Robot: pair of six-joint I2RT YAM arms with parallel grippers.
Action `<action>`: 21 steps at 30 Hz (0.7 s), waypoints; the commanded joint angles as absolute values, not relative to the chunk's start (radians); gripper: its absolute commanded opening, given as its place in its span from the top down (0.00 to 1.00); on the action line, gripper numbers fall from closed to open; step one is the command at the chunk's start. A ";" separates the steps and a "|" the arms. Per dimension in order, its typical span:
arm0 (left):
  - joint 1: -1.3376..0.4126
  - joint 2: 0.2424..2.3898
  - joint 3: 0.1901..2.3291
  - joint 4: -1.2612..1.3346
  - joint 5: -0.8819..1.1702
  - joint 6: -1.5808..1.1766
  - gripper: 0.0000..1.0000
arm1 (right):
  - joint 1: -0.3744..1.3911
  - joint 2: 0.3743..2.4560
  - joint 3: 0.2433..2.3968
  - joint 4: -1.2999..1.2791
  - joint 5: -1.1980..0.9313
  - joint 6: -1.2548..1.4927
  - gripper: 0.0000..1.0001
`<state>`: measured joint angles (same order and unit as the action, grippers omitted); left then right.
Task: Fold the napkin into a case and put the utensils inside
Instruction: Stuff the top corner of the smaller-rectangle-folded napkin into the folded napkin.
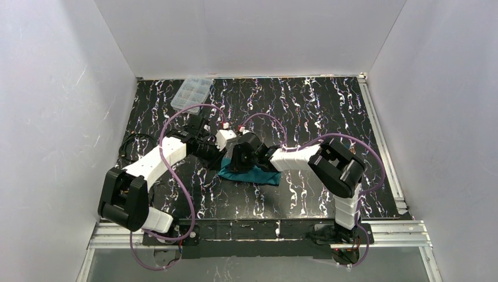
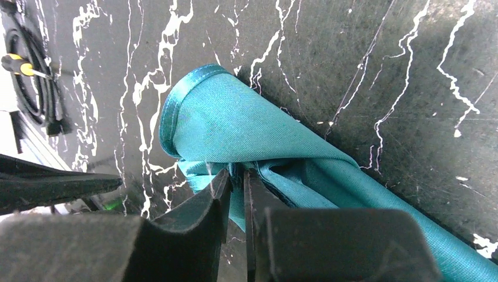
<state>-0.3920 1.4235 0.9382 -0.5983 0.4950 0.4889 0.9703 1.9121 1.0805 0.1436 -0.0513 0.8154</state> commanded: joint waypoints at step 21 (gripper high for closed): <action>-0.584 1.415 0.844 -0.388 0.235 0.632 0.83 | 0.934 1.910 0.970 0.394 -0.185 0.946 0.76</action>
